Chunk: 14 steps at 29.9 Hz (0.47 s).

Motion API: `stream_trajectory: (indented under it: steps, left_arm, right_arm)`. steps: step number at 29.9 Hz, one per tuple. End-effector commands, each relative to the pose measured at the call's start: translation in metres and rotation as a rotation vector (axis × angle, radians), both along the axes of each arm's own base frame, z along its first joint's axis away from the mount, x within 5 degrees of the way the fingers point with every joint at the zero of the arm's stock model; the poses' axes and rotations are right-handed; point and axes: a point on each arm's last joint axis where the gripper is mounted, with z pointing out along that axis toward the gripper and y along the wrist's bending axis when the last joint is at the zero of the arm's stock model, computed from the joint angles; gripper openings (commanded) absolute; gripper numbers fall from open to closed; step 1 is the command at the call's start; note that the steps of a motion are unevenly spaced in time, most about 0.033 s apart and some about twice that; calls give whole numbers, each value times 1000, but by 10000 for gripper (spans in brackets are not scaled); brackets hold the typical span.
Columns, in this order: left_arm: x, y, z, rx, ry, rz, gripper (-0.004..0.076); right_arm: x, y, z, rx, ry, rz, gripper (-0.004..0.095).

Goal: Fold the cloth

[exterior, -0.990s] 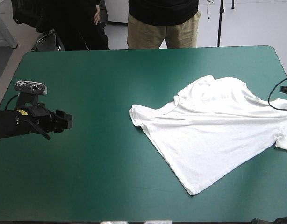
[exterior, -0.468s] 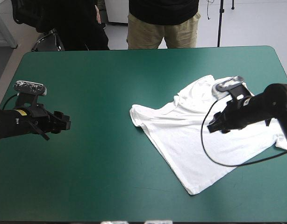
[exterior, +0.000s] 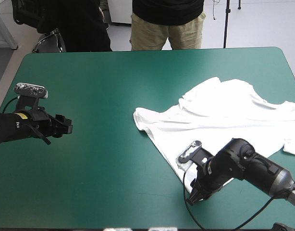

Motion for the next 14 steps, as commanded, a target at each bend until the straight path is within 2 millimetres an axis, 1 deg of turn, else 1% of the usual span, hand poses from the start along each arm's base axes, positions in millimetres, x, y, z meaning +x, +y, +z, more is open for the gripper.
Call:
stream_trajectory:
  steps: [1, 3, 14]
  left_arm:
    - [0, -2, 15, -32, -89, 7, 455]
    - [0, -2, 15, -34, -89, 7, 455]
    - [0, -3, 16, -46, -89, 5, 455]
  right_arm:
    - [-5, 7, -12, 24, -41, -1, 455]
    - [-4, 9, -24, 23, -36, -4, 455]
    - [8, 24, -61, -68, 62, -7, 443]
